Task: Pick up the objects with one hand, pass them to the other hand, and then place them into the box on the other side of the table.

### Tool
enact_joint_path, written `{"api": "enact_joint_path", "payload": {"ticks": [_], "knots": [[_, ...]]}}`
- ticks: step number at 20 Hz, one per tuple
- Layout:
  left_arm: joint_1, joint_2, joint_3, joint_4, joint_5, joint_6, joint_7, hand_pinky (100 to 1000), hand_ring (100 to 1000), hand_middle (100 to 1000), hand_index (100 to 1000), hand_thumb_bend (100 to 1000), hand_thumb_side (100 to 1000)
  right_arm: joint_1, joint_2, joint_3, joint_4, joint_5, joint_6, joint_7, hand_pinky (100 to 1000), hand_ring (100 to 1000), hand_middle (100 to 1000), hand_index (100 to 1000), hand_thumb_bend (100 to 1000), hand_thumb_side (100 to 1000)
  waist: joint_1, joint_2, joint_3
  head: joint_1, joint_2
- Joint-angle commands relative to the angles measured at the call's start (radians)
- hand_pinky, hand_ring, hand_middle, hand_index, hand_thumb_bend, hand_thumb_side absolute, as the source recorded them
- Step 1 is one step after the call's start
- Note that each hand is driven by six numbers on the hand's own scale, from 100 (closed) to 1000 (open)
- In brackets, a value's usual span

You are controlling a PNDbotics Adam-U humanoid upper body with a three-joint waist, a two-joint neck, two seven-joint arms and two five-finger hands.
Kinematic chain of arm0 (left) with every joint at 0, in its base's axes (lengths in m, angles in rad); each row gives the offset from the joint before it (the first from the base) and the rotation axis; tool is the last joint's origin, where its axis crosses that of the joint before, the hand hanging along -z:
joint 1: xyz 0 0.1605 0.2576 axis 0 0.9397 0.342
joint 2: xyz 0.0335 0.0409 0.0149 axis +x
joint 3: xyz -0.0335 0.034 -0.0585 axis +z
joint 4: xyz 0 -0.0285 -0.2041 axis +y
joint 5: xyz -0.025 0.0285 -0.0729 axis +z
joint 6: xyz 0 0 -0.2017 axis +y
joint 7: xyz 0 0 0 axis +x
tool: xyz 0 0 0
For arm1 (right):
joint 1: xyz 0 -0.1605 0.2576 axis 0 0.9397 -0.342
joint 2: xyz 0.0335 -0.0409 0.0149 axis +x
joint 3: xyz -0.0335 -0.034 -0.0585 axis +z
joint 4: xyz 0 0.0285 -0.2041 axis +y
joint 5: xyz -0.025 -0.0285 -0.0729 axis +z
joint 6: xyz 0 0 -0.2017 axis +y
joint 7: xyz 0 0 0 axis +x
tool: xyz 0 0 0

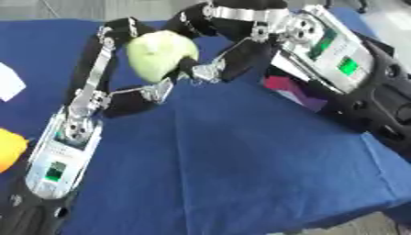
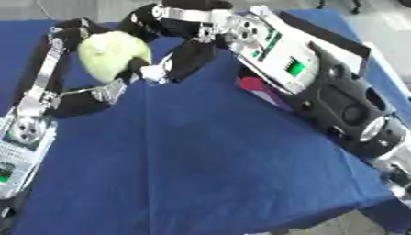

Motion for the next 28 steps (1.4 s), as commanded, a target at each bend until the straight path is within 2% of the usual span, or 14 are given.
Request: {"api": "enact_joint_path", "payload": {"ticks": [1, 3, 5, 7, 12, 15, 19, 23, 28], "knots": [[-0.020, -0.018, 0.004, -0.019, 0.006, -0.004, 0.030, 729, 729, 543, 630, 228, 208, -0.005, -0.015, -0.006, -0.008, -0.009, 0.003, -0.015, 926, 791, 672, 722, 100, 131, -0.012, -0.001, -0.001, -0.005, -0.001], [-0.018, -0.021, 0.006, -0.018, 0.004, 0.004, 0.055, 724, 721, 537, 634, 278, 216, -0.003, -0.016, -0.006, -0.010, -0.013, 0.003, -0.020, 924, 787, 655, 710, 100, 114, -0.012, -0.001, -0.001, -0.005, -0.001], [-0.016, -0.022, 0.006, -0.016, 0.005, 0.013, 0.084, 720, 715, 535, 647, 382, 226, -0.001, -0.019, -0.007, -0.011, -0.014, 0.007, -0.025, 919, 782, 638, 698, 100, 108, -0.012, -0.001, -0.002, -0.005, 0.001], [-0.015, -0.024, 0.004, -0.014, 0.007, 0.024, 0.112, 714, 708, 533, 670, 440, 229, 0.001, -0.021, -0.009, -0.013, -0.011, 0.011, -0.028, 916, 777, 629, 691, 100, 106, -0.011, -0.001, -0.005, -0.006, 0.003], [-0.009, -0.021, 0.004, -0.010, 0.003, 0.057, 0.176, 708, 709, 551, 844, 654, 241, 0.005, -0.028, -0.019, -0.018, -0.018, 0.024, -0.057, 912, 771, 624, 687, 100, 100, -0.008, -0.001, -0.008, -0.009, 0.007], [-0.005, -0.017, 0.002, -0.002, -0.011, 0.088, 0.197, 716, 731, 575, 896, 725, 250, 0.008, -0.038, -0.027, -0.023, -0.028, 0.027, -0.075, 910, 769, 620, 684, 100, 100, -0.006, -0.003, -0.010, -0.009, 0.007], [0.002, -0.012, -0.001, 0.006, -0.022, 0.117, 0.186, 727, 754, 596, 899, 776, 254, 0.015, -0.051, -0.038, -0.028, -0.038, 0.030, -0.088, 908, 766, 616, 677, 100, 101, -0.004, -0.006, -0.014, -0.009, 0.007], [0.011, 0.000, -0.003, 0.005, -0.036, 0.108, 0.148, 738, 767, 609, 898, 833, 267, 0.021, -0.062, -0.049, -0.022, -0.040, 0.032, -0.102, 907, 765, 611, 672, 100, 100, -0.001, -0.009, -0.018, -0.012, 0.007], [0.027, 0.015, 0.004, 0.014, -0.056, 0.099, 0.122, 741, 773, 612, 891, 857, 281, 0.026, -0.071, -0.057, -0.002, -0.037, 0.032, -0.116, 905, 764, 609, 670, 100, 101, 0.002, -0.014, -0.026, -0.014, 0.007]]}}
